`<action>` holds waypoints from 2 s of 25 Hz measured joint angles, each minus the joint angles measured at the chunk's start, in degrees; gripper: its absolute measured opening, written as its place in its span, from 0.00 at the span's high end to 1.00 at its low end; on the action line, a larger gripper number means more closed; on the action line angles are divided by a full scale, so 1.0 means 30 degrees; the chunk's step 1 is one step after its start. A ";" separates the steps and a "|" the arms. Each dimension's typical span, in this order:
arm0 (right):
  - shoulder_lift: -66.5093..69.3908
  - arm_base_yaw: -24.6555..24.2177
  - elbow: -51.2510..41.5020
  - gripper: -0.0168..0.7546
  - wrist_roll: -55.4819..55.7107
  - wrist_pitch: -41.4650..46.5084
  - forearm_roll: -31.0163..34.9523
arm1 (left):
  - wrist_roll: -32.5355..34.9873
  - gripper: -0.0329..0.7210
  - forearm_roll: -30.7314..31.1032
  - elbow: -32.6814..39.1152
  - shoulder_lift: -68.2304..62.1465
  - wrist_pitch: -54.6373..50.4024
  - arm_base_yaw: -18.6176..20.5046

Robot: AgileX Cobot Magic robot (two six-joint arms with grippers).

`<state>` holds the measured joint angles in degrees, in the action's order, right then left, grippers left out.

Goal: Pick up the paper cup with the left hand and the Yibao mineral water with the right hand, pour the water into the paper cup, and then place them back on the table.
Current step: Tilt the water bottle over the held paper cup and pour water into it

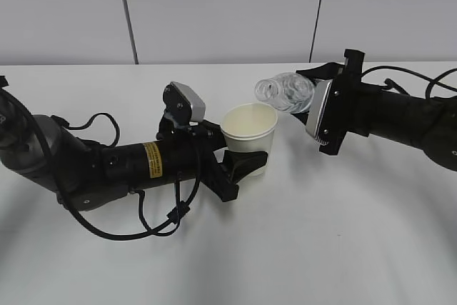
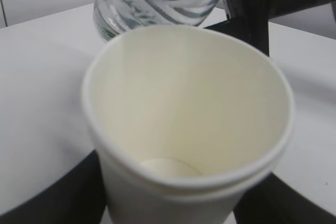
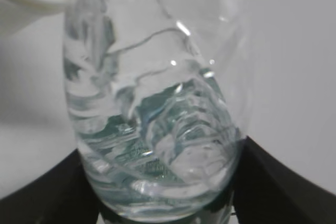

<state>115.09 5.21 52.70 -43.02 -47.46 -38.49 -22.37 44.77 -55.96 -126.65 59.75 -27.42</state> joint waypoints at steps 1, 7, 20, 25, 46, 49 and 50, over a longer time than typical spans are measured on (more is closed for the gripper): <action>-0.0080 0.0000 0.0000 0.35 -0.0035 0.0000 0.0000 | 0.0000 0.40 0.0000 0.0000 0.0000 0.0000 0.0000; -0.0627 0.0000 0.0000 0.35 -0.0380 0.0000 0.0033 | 0.0000 0.40 0.0000 0.0000 0.0000 0.0000 0.0000; -0.0657 0.0000 0.0000 0.35 -0.1664 0.0000 0.0033 | 0.0000 0.40 -0.0022 0.0000 0.0000 0.0000 0.0000; -0.0657 0.0000 0.0000 0.35 -0.2710 0.0000 0.0033 | 0.0000 0.40 -0.0022 0.0000 0.0000 0.0000 0.0000; -0.0657 0.0044 0.0000 0.35 -0.4649 -0.0271 0.0306 | -0.0161 0.40 0.0259 0.0000 0.0000 -0.0036 -0.0036; -0.0657 0.0044 0.0115 0.35 -0.4854 -0.0271 0.0419 | -0.0161 0.40 0.0335 0.0000 0.0000 -0.0036 -0.0058; -0.0657 0.0044 0.0209 0.35 -0.4894 -0.0297 0.0454 | -0.0161 0.40 0.0361 0.0000 0.0000 -0.0054 -0.0094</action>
<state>113.12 5.34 53.33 -57.70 -48.35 -37.12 -22.85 45.85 -55.96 -126.65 59.59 -27.71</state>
